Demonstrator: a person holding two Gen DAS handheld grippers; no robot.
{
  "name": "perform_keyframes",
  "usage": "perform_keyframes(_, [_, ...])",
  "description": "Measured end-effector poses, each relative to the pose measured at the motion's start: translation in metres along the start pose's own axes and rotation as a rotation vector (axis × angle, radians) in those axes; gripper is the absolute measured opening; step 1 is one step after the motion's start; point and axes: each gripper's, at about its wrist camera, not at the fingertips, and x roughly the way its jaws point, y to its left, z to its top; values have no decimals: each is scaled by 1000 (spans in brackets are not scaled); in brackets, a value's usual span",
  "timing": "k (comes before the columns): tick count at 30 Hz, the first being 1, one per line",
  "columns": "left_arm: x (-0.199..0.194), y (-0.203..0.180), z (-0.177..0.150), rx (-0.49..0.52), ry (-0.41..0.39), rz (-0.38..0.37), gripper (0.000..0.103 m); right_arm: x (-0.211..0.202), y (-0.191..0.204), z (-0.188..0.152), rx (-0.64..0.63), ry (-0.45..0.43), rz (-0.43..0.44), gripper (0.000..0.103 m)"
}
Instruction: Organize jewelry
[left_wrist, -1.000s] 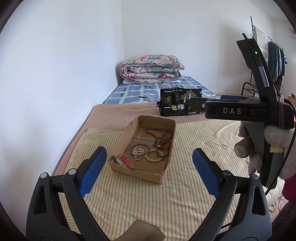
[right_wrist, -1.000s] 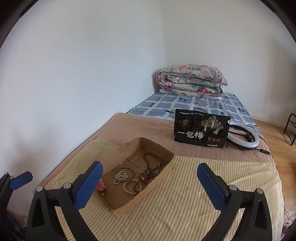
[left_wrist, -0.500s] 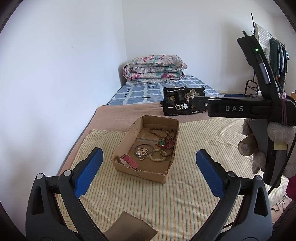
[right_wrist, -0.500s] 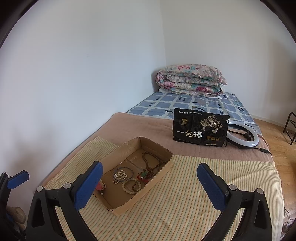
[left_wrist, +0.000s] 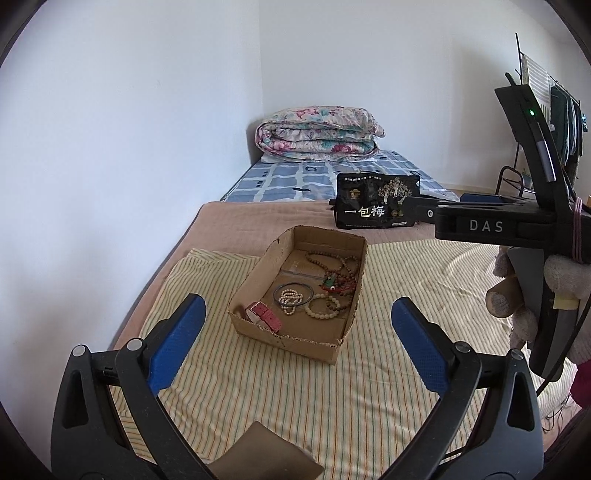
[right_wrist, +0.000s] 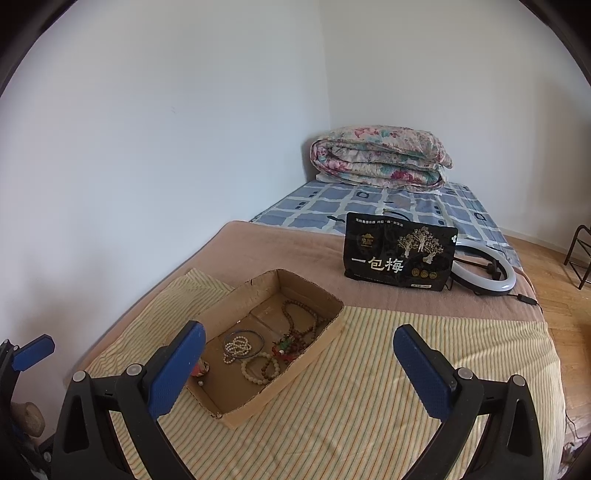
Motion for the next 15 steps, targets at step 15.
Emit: perform_keyframes(15, [-2, 4, 2, -21, -12, 21, 102, 1, -2, -2, -4, 9, -3, 103])
